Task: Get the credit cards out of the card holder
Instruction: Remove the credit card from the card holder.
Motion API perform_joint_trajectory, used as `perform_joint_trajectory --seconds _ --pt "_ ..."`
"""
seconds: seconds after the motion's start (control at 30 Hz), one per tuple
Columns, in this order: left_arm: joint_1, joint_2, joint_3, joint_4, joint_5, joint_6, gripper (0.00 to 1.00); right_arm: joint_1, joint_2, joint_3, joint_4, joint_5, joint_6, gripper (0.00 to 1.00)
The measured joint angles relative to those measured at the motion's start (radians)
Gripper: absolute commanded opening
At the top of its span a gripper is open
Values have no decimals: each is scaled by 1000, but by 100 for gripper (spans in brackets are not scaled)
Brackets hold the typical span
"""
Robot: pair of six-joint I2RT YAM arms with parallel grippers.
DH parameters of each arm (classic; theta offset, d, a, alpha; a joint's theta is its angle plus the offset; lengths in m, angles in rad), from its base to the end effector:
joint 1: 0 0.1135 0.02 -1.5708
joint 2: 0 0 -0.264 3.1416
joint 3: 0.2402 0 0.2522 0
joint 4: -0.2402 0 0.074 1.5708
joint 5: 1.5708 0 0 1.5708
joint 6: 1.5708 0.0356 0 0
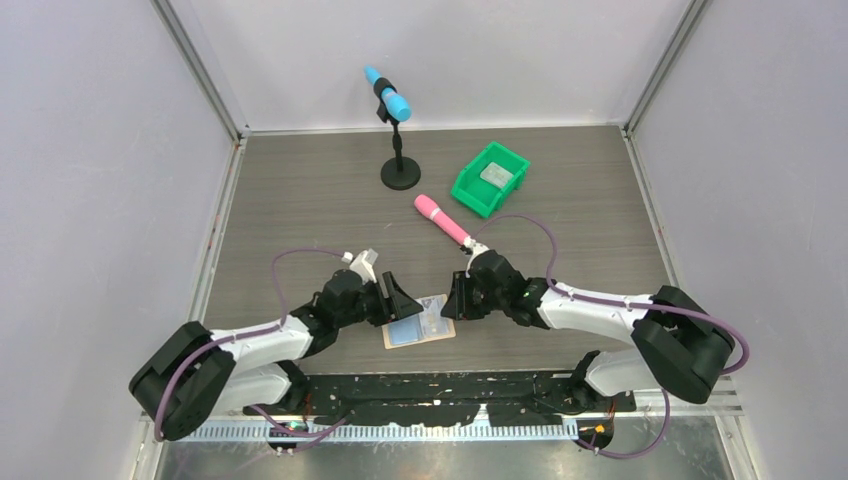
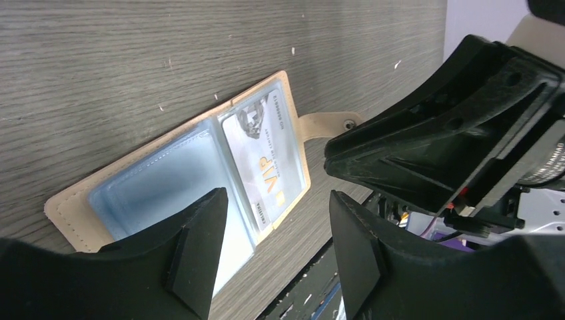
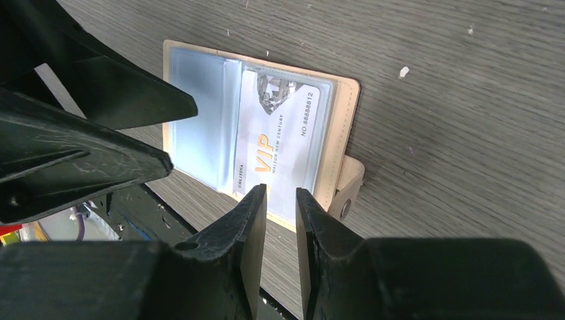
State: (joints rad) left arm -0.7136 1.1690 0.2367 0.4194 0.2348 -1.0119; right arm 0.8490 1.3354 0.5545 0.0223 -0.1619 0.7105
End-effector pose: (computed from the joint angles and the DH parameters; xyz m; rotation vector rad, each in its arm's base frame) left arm 0.1500 -0.1408 0.1422 -0.1878 2.3335 -1.2161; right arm 0.1634 0.1943 0.1653 -0.2623 2.5100 0.9080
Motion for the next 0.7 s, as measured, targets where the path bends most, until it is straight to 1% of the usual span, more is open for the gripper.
perform_joint_trajectory --seconds 0.2,0.33,0.43,0.7 --pt "-4 -108 0 -59 -42 -31 61 0 16 5 2 -8 0 29" --pt "-10 -126 0 -66 -55 -40 61 0 47 11 11 -18 0 28" --pt "-13 -103 0 -55 -55 -51 60 0 73 11 23 -25 0 28" --pt "-26 19 0 -11 -47 -55 59 0 132 13 68 -35 3 25"
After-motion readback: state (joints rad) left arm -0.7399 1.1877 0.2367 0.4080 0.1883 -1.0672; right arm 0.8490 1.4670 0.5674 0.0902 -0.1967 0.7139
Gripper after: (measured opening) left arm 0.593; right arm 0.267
